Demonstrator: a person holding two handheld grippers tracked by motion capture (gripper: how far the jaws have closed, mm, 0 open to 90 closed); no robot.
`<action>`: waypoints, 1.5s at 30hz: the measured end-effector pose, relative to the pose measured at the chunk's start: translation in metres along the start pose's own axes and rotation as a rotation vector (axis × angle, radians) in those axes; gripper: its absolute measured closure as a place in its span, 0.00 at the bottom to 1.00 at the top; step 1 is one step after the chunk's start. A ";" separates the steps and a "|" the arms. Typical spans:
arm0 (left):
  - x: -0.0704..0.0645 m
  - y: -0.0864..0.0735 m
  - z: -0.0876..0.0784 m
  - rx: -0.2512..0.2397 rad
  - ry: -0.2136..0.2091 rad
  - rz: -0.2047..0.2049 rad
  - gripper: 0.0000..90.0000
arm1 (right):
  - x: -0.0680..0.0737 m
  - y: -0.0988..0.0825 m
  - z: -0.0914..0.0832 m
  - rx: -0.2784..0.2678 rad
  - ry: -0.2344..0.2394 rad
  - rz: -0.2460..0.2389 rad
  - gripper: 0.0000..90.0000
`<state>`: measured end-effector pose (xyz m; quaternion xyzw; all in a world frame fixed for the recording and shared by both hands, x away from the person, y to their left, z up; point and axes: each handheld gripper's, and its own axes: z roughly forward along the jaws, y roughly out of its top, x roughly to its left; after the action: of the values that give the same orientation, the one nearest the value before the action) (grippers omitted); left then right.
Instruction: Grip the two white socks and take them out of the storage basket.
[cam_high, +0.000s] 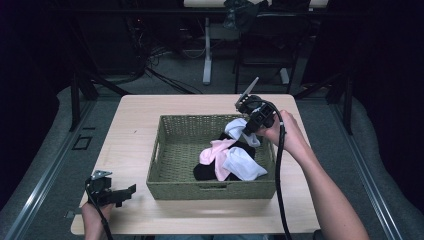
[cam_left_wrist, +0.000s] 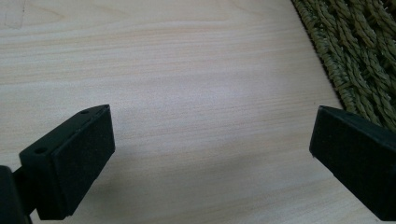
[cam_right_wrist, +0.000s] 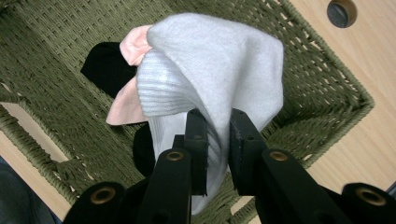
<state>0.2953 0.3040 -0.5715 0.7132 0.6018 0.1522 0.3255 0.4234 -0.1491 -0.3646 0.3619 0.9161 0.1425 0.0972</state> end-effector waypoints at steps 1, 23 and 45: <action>0.000 0.000 0.000 0.000 0.001 0.000 0.00 | -0.001 0.000 -0.004 -0.003 -0.008 0.003 0.88; 0.000 0.000 0.000 0.002 0.001 -0.002 0.00 | -0.032 -0.027 -0.042 -0.040 -0.075 0.099 0.88; 0.000 0.000 0.000 0.001 0.003 -0.001 0.00 | -0.081 -0.094 -0.044 -0.035 -0.133 0.282 0.89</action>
<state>0.2952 0.3039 -0.5713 0.7129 0.6027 0.1526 0.3244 0.4097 -0.2797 -0.3488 0.4938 0.8451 0.1466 0.1429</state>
